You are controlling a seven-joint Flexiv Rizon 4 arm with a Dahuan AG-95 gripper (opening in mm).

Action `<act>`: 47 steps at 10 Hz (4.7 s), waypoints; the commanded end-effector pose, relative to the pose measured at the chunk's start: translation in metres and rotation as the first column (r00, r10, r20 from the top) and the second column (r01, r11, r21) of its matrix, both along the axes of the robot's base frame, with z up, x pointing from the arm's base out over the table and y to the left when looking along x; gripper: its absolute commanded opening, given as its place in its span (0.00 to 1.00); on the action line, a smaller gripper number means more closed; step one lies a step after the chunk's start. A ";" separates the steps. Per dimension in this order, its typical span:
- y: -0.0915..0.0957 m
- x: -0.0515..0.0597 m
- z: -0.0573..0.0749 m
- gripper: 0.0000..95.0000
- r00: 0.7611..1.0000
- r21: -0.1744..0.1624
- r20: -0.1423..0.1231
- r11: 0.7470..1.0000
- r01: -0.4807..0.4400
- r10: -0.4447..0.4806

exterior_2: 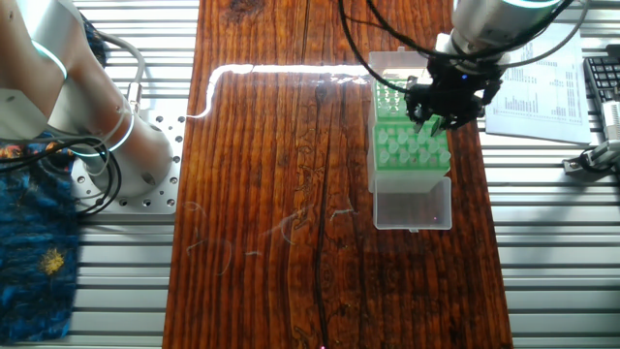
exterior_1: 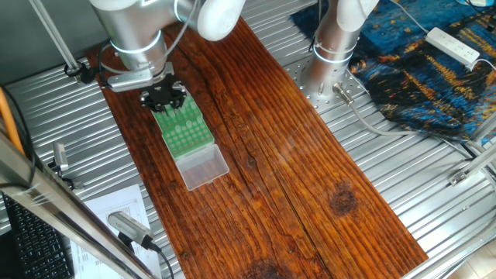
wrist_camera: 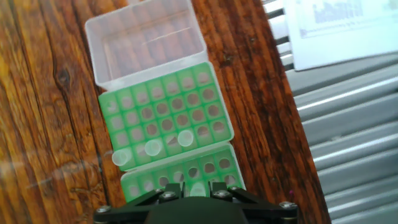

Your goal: Transfer all large pipette tips from one holder to another

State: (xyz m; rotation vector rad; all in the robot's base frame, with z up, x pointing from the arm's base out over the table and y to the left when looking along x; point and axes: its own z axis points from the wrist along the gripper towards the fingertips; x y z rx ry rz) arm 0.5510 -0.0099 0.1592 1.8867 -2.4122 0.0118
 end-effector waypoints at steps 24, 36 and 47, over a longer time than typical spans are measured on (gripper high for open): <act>-0.008 -0.002 -0.005 0.00 1.000 0.002 0.017 1.000 -0.002 0.002; -0.006 0.010 0.030 0.00 1.000 -0.003 -0.017 1.000 -0.020 0.020; -0.009 0.016 0.096 0.00 0.997 0.002 -0.065 0.999 -0.046 0.047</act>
